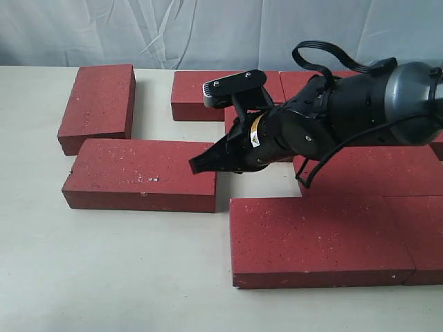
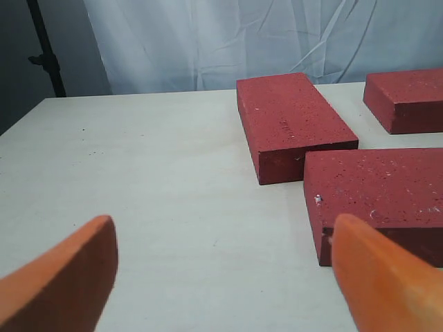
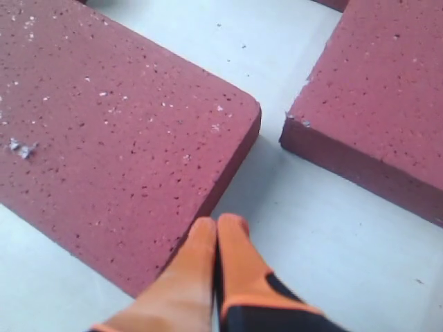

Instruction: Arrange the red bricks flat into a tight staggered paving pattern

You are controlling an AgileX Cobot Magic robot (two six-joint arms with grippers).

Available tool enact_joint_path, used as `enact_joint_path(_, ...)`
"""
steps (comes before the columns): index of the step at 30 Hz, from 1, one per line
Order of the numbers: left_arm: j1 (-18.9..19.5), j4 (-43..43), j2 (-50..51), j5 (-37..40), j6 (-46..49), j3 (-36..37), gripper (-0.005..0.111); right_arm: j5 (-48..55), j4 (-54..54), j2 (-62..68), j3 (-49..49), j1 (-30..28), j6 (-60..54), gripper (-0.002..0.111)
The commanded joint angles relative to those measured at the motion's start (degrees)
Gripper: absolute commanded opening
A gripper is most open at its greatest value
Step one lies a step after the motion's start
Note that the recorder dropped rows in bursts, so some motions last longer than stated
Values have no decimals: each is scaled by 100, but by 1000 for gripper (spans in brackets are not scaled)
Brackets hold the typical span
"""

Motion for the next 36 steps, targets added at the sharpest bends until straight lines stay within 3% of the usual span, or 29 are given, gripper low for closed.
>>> enact_joint_path(1,-4,-25,-17,-60,-17,11,79,-116,35,-47,-27,12,-30,-1)
enact_joint_path(9,-4,-25,-17,-60,-17,11,79,-98,60,21,-519,283,-30,-1)
enact_joint_path(22,-4,-25,-17,-60,-17,11,79,1117,427,1445,-2361,682,-54,-1)
enact_joint_path(36,-4,-25,-17,-60,-17,11,79,2346,188,1879,-2443,682,-418,-1)
